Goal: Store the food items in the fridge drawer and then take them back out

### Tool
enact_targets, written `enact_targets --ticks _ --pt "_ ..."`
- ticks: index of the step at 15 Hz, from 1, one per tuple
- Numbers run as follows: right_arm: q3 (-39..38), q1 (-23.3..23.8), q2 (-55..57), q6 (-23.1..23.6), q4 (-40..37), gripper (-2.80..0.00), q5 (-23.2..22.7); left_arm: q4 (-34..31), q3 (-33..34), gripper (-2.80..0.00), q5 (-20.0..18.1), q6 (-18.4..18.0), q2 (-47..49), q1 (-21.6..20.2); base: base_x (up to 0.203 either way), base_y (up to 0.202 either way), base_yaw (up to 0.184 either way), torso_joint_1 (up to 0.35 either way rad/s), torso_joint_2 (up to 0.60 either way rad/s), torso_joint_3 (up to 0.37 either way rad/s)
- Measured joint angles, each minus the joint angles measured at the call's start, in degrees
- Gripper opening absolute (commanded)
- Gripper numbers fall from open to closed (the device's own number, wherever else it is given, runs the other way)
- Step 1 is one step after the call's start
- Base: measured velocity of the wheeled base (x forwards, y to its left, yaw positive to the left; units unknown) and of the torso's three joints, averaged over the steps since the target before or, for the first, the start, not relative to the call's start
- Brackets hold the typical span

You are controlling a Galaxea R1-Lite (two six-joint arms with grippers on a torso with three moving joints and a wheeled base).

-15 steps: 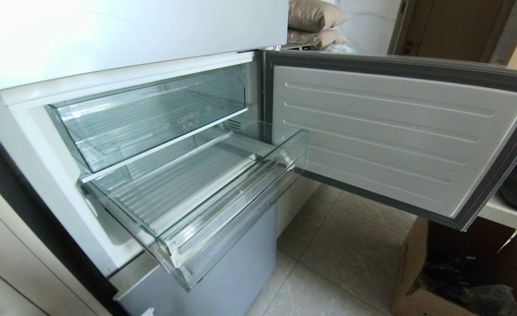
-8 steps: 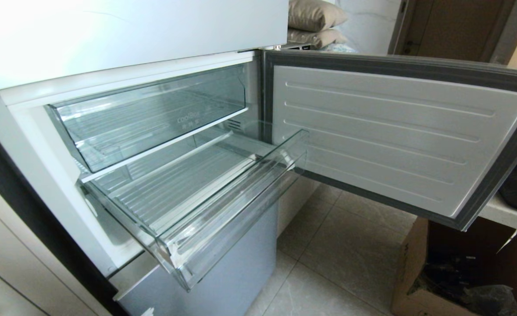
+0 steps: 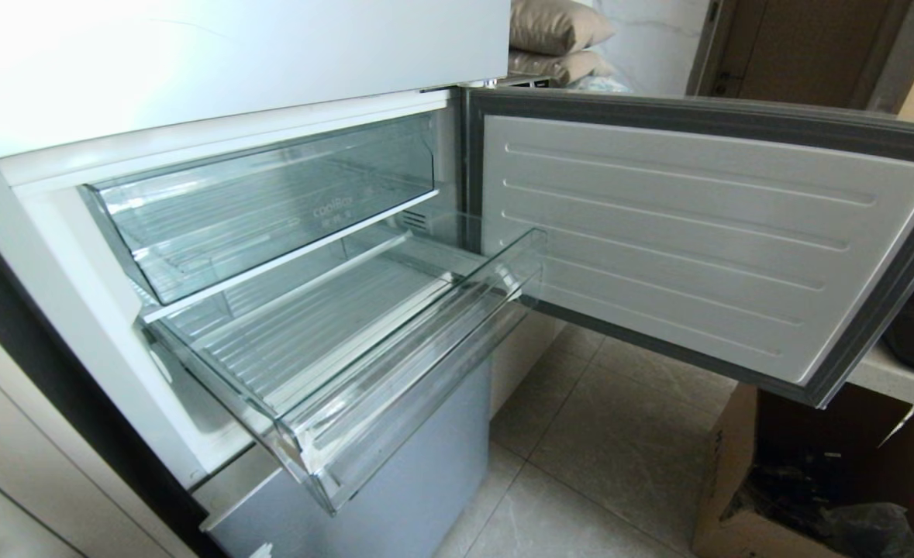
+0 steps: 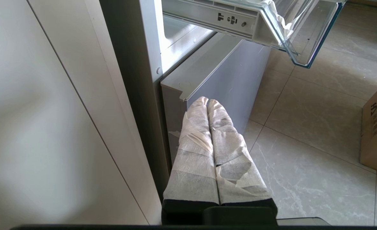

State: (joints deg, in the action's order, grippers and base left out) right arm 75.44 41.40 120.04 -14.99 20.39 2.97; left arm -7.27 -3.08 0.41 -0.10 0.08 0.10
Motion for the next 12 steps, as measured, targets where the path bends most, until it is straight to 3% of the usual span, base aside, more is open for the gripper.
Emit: enact_targets --ticks 5,6,12 --pt "0.3 -1.46 0.6 -0.02 0.02 -2.8 0.14 0.0 0.02 -2.8 0.0 0.0 0.0 0.0 0.0 0.0 0.0 0.0 0.0 0.0" --pt "0.24 -1.52 0.5 0.03 0.02 0.0 0.16 0.0 0.02 -2.8 0.0 0.0 -0.01 0.0 0.0 0.0 0.0 0.0 0.0 0.0" --pt "-0.33 -1.57 -0.22 0.06 -0.04 0.0 0.22 0.0 0.02 -2.8 0.0 0.0 0.0 0.0 0.0 0.0 0.0 0.0 0.0 0.0"
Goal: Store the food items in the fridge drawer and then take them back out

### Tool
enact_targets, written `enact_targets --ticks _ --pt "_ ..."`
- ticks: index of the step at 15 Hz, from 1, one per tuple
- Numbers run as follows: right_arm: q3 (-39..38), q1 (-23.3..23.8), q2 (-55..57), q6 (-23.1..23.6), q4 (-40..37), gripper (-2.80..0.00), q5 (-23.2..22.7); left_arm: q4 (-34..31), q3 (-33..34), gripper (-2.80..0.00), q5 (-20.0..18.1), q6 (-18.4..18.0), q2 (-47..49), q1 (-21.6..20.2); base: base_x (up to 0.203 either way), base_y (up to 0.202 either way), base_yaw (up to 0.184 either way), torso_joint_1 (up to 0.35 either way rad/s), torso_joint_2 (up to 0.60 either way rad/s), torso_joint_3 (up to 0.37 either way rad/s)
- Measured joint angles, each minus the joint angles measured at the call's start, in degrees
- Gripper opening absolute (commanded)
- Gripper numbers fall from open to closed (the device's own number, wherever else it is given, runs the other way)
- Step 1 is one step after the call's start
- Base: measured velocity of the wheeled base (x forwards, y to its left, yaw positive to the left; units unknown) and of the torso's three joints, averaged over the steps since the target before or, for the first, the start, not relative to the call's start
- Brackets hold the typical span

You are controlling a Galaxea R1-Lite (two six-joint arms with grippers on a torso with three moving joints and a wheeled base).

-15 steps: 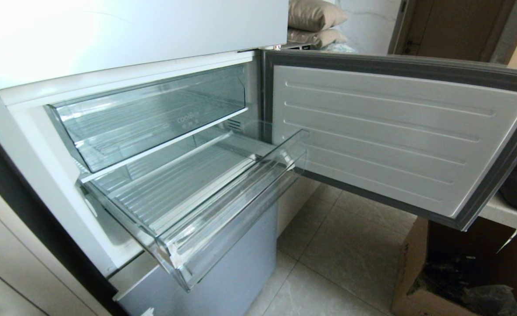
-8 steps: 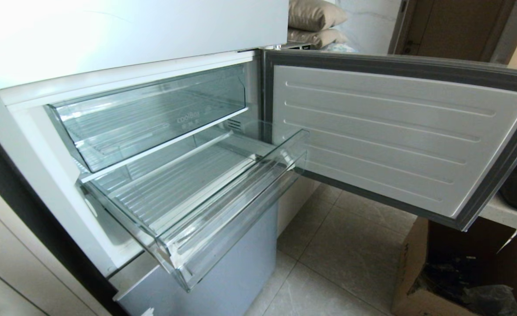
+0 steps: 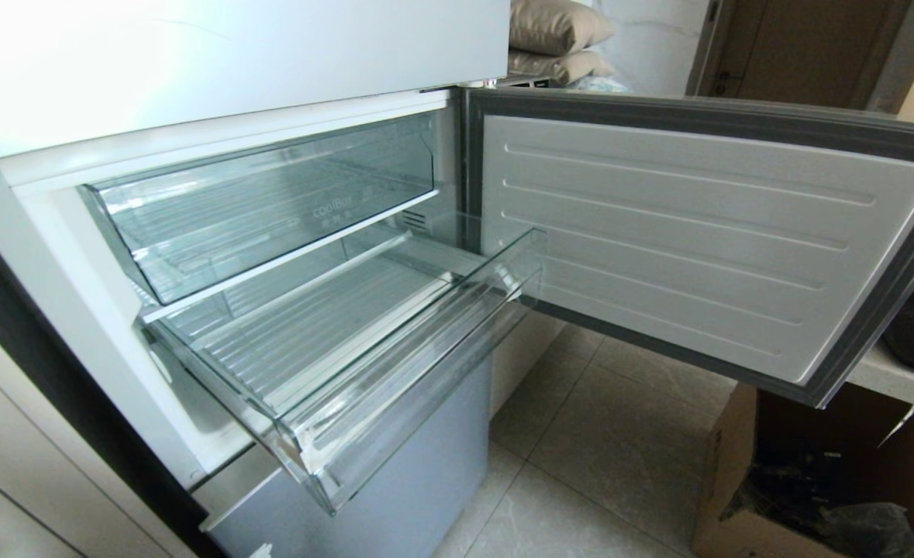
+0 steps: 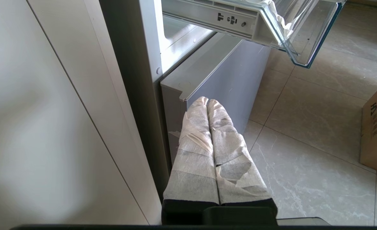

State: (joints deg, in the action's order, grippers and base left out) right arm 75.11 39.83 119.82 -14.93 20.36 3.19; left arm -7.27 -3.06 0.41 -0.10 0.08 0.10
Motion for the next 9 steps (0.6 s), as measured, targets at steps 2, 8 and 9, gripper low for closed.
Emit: enact_targets --ticks 2,8,9 --pt "-0.13 -0.04 -0.03 -0.05 0.0 0.0 0.02 0.0 0.0 -2.8 0.0 0.0 0.0 0.0 0.0 0.0 0.0 0.0 0.0 0.0" --pt "0.44 -0.17 -3.6 0.16 0.01 0.0 0.05 0.0 0.0 -2.8 0.0 -0.01 0.01 0.0 0.0 0.0 0.0 0.0 0.0 0.0" --pt "-0.07 -0.26 -4.93 0.16 -0.05 -2.8 0.05 0.01 0.0 -2.8 0.0 -0.01 0.02 0.0 0.0 0.0 0.0 0.0 0.0 0.0"
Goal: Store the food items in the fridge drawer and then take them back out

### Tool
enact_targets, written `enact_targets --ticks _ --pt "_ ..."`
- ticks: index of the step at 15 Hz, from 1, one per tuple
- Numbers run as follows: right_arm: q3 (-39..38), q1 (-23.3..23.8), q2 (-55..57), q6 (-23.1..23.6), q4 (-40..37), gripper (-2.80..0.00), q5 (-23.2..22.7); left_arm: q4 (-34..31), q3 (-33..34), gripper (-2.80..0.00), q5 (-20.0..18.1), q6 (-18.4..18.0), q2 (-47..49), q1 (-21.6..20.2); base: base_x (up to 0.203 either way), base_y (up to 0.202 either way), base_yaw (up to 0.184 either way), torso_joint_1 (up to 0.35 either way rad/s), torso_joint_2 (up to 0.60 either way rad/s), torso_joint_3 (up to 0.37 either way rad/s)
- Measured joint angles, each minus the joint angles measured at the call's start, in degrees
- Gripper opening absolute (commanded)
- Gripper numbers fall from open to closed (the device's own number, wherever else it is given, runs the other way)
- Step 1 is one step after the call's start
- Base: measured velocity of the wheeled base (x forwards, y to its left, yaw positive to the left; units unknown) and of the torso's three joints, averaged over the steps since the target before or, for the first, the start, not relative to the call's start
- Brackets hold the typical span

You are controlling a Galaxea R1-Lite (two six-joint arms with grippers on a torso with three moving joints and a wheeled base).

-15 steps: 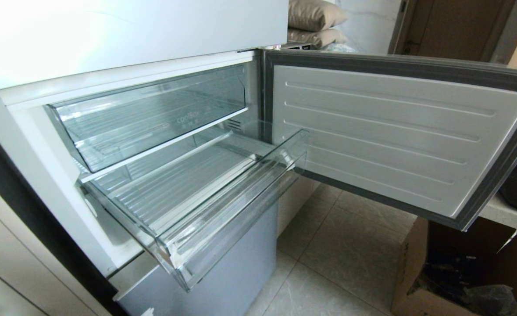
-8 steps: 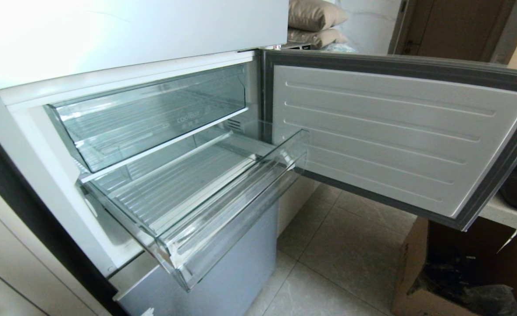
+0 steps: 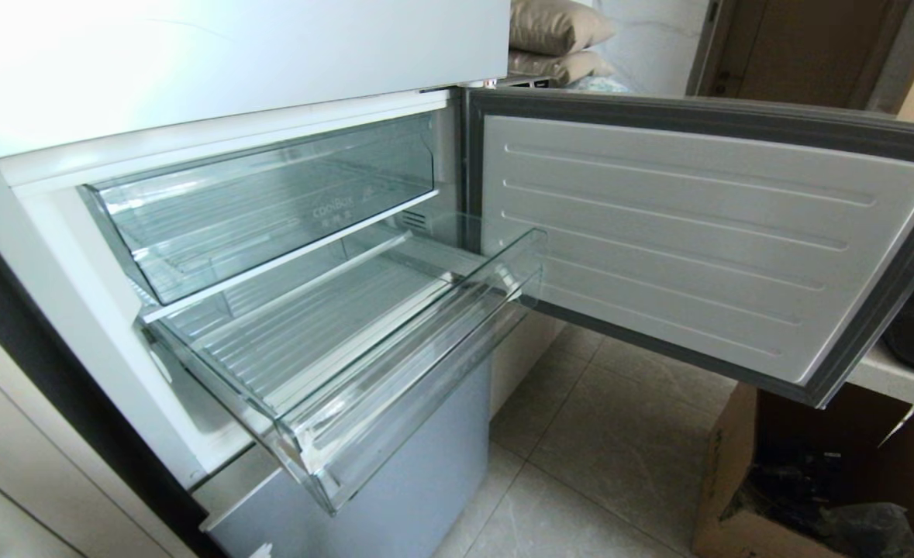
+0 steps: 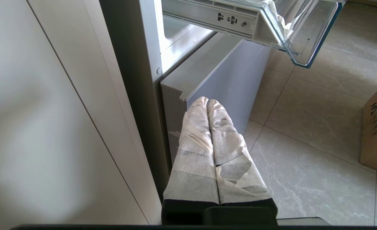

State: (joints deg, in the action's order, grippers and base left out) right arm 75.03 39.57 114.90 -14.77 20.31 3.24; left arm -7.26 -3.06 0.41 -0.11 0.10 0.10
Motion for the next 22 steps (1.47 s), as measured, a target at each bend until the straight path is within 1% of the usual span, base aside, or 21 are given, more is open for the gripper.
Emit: enact_targets --ticks 2,5,8,10,11,12,15,16,18,20,22 --pt "-3.25 -0.22 -4.24 -0.01 -0.16 -2.8 -0.02 0.01 0.0 -2.8 0.0 0.01 -0.01 -0.02 0.0 0.0 0.0 0.0 0.0 0.0" --pt "-11.89 -0.31 -15.35 -0.06 -0.24 -2.8 -0.14 -0.01 0.0 -2.8 0.0 0.01 -0.01 0.0 0.0 0.0 0.0 0.0 0.0 0.0" --pt "-22.03 -1.18 -31.3 0.52 -0.23 -2.8 -0.86 -0.01 0.0 -2.8 0.0 0.01 -0.01 0.0 0.0 0.0 0.0 0.0 0.0 0.0" --pt "-30.63 -3.43 -43.87 2.28 -0.25 -2.8 -1.49 -0.01 0.0 -2.8 0.0 0.01 0.0 0.0 0.0 0.0 0.0 0.0 0.0 0.0" --pt "-35.4 -5.64 -49.87 3.49 -0.26 -2.8 -1.96 -0.01 -0.02 -2.8 0.0 0.01 -0.01 0.0 0.0 0.0 0.0 0.0 0.0 0.0" --pt "-40.84 -9.21 -55.93 4.87 -0.28 -2.8 -2.65 -0.01 -0.02 -2.8 0.0 0.01 -0.02 0.0 0.0 0.0 0.0 0.0 0.0 0.0" --pt "-56.48 -26.33 -72.1 9.81 -2.53 -2.8 -4.08 -0.01 0.0 -2.8 0.0 0.01 0.0 0.0 0.0 0.0 0.0 0.0 0.0 0.0" --pt "-61.78 -30.66 -77.8 12.33 -4.53 -2.8 -4.27 -0.01 -0.01 -2.8 0.0 0.01 -0.01 0.0 0.0 0.0 0.0 0.0 0.0 0.0" --pt "-68.73 -35.58 -88.84 17.06 -10.35 -2.8 -4.59 -0.01 -0.02 -2.8 0.0 0.01 -0.01 -0.02 0.0 0.0 0.0 0.0 0.0 0.0" --pt "-71.66 -37.77 -99.8 19.6 -16.64 -2.8 -5.08 -0.01 0.0 -2.8 0.0 0.0 -0.02 0.01 0.0 0.0 0.0 0.0 0.0 0.0" --pt "-73.46 -38.96 -108.08 20.66 -19.4 -2.8 -5.24 -0.01 0.0 -2.8 0.0 0.01 0.0 -0.02 0.0 0.0 0.0 0.0 0.0 0.0"
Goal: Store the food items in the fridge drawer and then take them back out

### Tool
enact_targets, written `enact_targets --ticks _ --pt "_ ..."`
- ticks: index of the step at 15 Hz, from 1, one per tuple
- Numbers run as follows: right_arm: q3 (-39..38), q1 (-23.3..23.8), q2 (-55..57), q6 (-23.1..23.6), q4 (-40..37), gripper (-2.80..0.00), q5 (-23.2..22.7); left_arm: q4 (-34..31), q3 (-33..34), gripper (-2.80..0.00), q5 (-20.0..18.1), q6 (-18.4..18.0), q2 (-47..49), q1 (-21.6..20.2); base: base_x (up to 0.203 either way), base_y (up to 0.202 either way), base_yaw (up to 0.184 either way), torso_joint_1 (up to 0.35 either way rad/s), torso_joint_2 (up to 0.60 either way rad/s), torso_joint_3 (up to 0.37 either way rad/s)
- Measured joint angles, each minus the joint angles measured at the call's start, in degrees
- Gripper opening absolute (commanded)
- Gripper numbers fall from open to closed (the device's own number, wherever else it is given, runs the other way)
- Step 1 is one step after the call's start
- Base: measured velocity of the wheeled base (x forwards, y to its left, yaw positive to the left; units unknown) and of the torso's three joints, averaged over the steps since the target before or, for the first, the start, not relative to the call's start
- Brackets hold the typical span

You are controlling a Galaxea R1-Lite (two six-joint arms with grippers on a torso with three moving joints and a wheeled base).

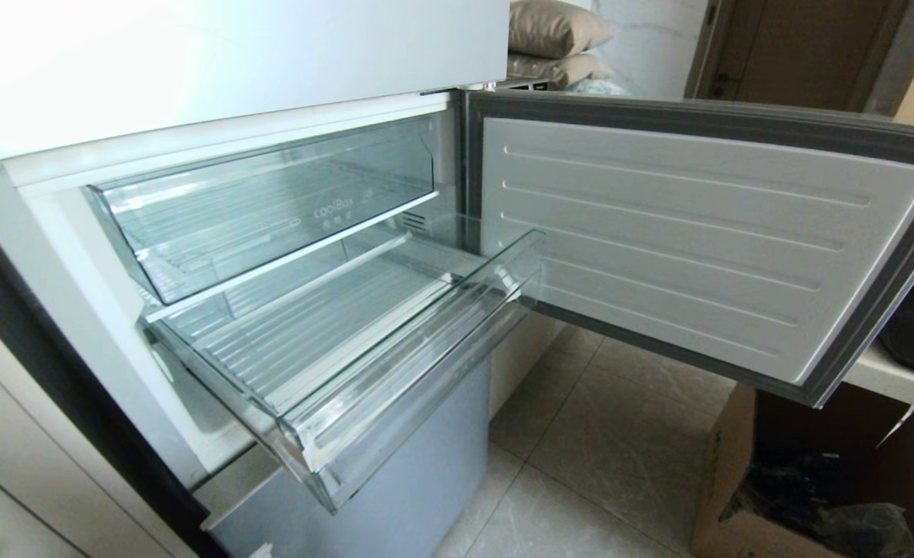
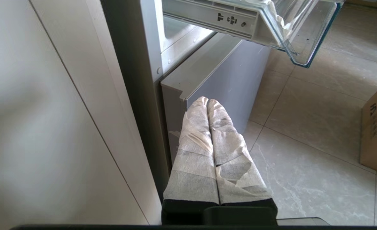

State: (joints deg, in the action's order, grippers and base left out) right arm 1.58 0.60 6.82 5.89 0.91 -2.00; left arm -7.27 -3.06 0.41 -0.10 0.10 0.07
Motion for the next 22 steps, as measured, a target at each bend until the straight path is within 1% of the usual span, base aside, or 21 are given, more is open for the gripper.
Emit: enact_targets --ticks 1,3,5,7,11,14,15,22 --pt "-0.76 -0.37 -2.26 0.62 -0.87 -2.8 -0.11 0.01 0.0 -2.8 0.0 0.0 -0.02 0.0 0.0 0.0 0.0 0.0 0.0 0.0" --pt "-1.36 -0.74 -5.0 0.06 -1.07 -2.8 0.16 0.0 0.0 -2.8 0.0 0.0 -0.02 0.02 0.0 0.0 0.0 0.0 0.0 0.0" --pt "-1.47 -0.81 -6.2 -0.62 -0.91 -2.8 0.93 0.0 0.0 -2.8 0.0 0.0 0.0 0.04 0.0 0.0 0.0 0.0 0.0 0.0" --pt "-1.53 -0.85 -6.73 -0.94 -0.91 -2.8 1.04 0.02 0.0 -2.8 0.0 0.0 -0.01 0.04 0.001 -0.009 0.085 0.003 0.0 0.005" --pt "-1.55 -0.85 -6.93 -1.48 -0.93 -2.8 1.16 0.02 0.0 -2.8 0.0 0.0 -0.02 0.0 0.002 -0.008 0.173 0.001 0.0 0.005" --pt "-1.58 -0.85 -6.95 -5.37 -0.8 -2.8 2.03 0.0 0.0 -2.8 0.0 0.0 -0.01 0.0 -0.001 -0.009 0.176 0.0 0.0 0.001" --pt "-1.58 -0.82 -6.95 -5.87 -0.78 -2.8 2.11 0.01 0.0 -2.8 0.0 0.0 0.0 0.0 0.001 -0.009 0.178 0.004 0.0 0.007" --pt "-1.58 -0.85 -6.8 -5.54 -0.8 -2.8 1.97 0.0 0.0 -2.8 0.0 0.0 -0.02 0.0 0.001 -0.008 0.168 0.002 0.0 0.004"
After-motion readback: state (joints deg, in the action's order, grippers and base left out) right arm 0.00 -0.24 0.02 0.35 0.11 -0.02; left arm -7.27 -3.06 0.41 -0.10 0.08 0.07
